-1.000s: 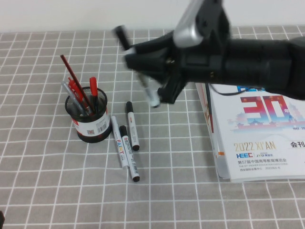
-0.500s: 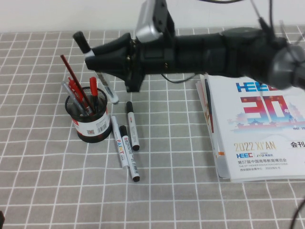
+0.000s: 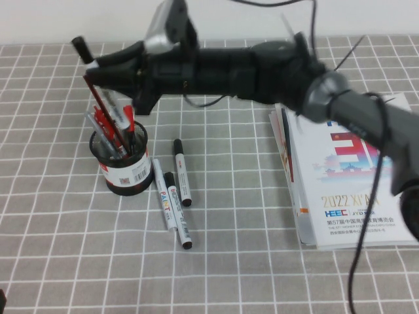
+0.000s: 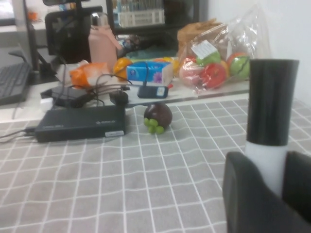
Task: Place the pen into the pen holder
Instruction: Place the pen onto the pen holder
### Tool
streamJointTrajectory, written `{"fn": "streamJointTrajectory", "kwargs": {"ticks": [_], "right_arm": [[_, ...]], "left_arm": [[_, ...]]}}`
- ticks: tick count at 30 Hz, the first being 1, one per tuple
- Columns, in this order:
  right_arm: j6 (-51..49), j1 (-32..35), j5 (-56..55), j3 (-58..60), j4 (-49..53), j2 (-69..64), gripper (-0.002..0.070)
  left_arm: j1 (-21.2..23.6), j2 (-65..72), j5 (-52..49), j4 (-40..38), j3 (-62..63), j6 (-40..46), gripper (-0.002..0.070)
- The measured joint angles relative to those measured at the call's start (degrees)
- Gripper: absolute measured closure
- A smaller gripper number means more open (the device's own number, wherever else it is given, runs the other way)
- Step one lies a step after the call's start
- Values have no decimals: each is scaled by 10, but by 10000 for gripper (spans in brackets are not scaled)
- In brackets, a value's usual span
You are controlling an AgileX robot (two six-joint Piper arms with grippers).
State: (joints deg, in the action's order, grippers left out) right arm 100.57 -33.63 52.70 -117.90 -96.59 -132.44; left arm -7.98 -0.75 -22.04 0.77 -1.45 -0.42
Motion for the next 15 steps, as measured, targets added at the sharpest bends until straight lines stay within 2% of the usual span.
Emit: {"fn": "streamJointTrajectory", "kwargs": {"ticks": [10, 13, 15], "right_arm": [[0, -22, -85, -22, 0, -55, 575], [0, -22, -88, -22, 0, -62, 526], [0, -22, -89, -22, 0, -65, 456]], "left_arm": [[0, 0, 0, 0, 0, 0, 678], [0, 0, 0, 0, 0, 0, 678], [0, 0, 0, 0, 0, 0, 678]]}}
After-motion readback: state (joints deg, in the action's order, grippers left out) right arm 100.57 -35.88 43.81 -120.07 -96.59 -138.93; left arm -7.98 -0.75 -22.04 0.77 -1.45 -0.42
